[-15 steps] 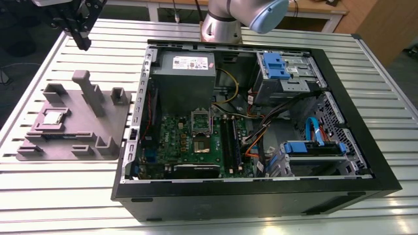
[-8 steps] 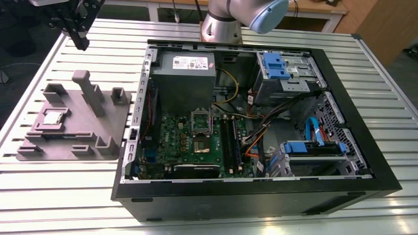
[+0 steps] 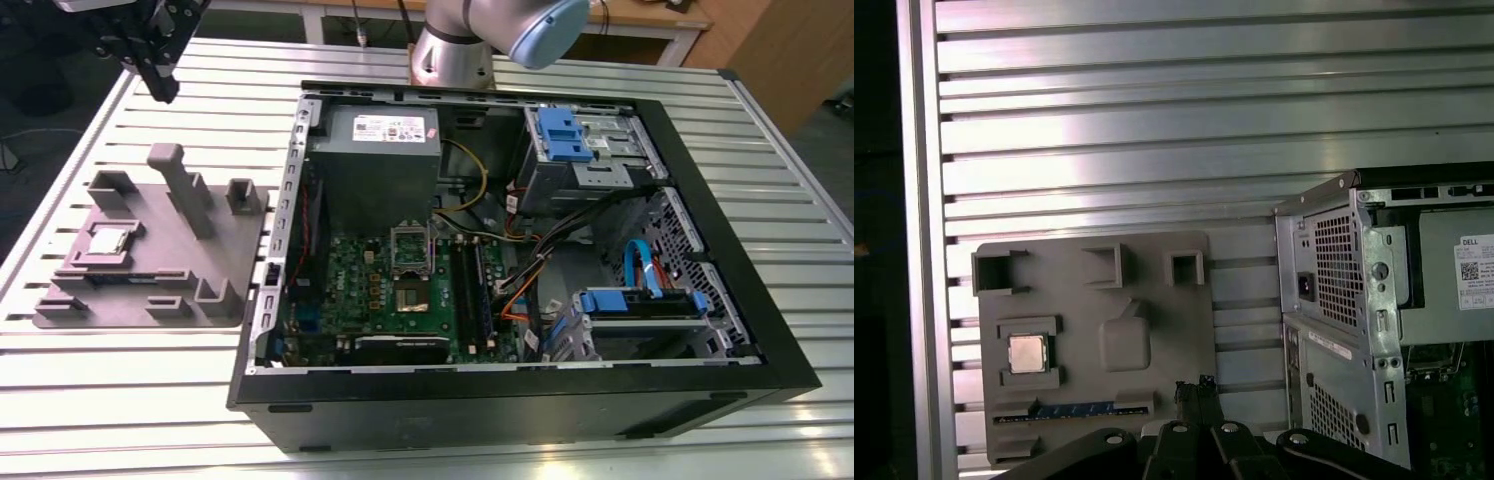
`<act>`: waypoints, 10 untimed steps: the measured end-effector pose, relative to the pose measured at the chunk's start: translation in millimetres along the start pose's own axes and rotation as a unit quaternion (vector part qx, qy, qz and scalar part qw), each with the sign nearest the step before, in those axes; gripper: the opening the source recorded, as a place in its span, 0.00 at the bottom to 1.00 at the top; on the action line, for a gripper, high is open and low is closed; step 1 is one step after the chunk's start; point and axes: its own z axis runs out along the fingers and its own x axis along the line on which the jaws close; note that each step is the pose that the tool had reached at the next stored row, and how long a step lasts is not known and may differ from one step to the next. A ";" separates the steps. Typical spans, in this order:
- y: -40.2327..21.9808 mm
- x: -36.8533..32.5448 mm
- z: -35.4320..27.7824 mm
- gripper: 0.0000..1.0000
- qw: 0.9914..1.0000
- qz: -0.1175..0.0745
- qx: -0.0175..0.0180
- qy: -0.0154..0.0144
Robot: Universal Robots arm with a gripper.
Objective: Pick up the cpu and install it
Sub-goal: 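Reach for the cpu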
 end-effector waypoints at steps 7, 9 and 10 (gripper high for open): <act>-0.1 0.5 0.0 0.10 1.000 0.000 0.000 0.000; -0.1 0.9 0.0 0.10 1.000 0.000 0.000 0.000; -0.1 1.3 -0.1 0.10 1.000 0.000 0.000 0.000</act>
